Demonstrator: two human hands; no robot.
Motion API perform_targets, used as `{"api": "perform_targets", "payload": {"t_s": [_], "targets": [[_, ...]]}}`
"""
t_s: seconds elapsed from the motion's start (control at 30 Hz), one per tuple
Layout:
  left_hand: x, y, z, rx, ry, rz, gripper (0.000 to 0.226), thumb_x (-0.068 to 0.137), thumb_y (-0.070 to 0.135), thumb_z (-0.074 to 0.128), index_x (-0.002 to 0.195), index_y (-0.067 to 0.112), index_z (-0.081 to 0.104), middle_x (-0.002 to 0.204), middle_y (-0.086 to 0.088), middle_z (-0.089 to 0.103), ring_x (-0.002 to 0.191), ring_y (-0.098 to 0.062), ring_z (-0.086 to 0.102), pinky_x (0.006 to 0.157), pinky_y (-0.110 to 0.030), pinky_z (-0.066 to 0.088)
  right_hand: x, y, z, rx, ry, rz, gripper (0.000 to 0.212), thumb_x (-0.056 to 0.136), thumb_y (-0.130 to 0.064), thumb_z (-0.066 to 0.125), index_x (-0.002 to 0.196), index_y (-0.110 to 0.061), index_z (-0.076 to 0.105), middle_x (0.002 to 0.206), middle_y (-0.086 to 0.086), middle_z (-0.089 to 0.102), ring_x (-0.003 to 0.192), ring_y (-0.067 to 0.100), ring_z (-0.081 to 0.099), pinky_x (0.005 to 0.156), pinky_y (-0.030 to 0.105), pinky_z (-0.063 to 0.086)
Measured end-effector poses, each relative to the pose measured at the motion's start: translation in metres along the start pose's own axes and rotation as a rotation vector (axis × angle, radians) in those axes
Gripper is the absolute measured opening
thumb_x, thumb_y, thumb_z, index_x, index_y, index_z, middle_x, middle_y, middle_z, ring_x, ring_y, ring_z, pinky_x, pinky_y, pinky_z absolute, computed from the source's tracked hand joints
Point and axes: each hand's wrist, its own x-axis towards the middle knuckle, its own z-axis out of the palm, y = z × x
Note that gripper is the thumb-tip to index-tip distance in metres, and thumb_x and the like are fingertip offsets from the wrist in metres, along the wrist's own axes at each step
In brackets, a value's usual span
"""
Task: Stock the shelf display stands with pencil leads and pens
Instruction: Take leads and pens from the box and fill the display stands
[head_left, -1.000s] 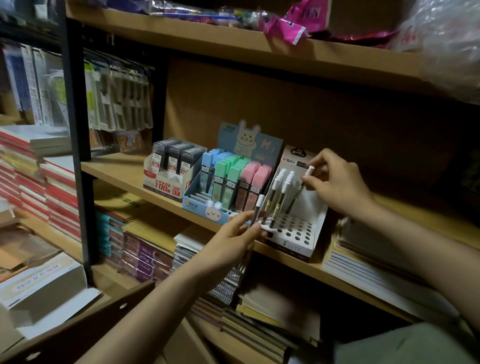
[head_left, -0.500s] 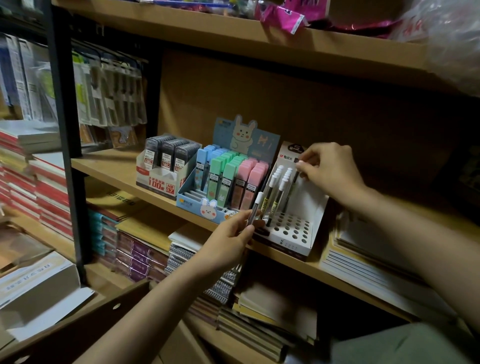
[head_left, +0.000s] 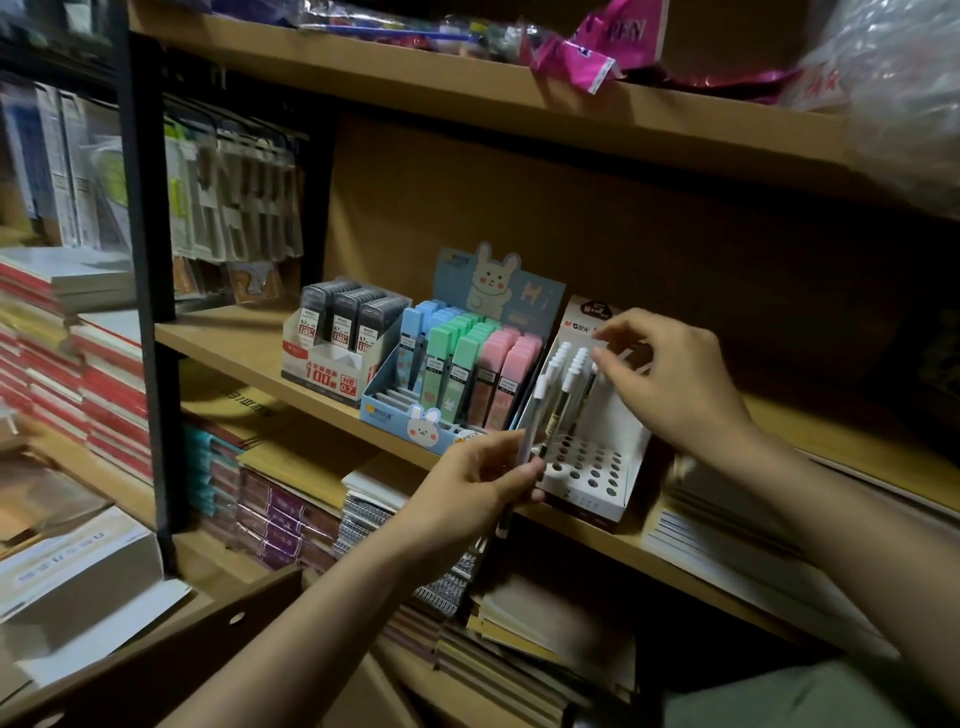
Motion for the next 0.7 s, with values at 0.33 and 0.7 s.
{"api": "perform_targets", "payload": {"t_s": [0.33,0.7], "targets": [[-0.003,-0.002,0.004,0.154,0.145,0.148,0.024,0.061,0.022,0.082,0.083,0.024,0.073,0.091,-0.017,0.069,0.083,-0.024,0.069,0.068,-0.028,0.056,-0.039,-0.035,0.004,0.633,-0.201,0.339,0.02,0.081,-0.011,0.076,0.098,-0.015,0.066,0.078,0.004,0.074,0.064,0.022,0.073,0.059,0.03,0.06],[0.0,-0.028,0.006,1.304,0.188,0.489,0.052,0.091,0.056,0.046,0.138,0.035,0.044,0.145,0.001,0.031,0.133,-0.014,0.03,0.107,-0.03,0.033,-0.003,-0.012,-0.035,0.377,-0.117,0.188,0.022,0.082,-0.005,0.072,0.094,-0.023,0.07,0.092,-0.002,0.073,0.081,0.008,0.072,0.071,0.024,0.059]]}}
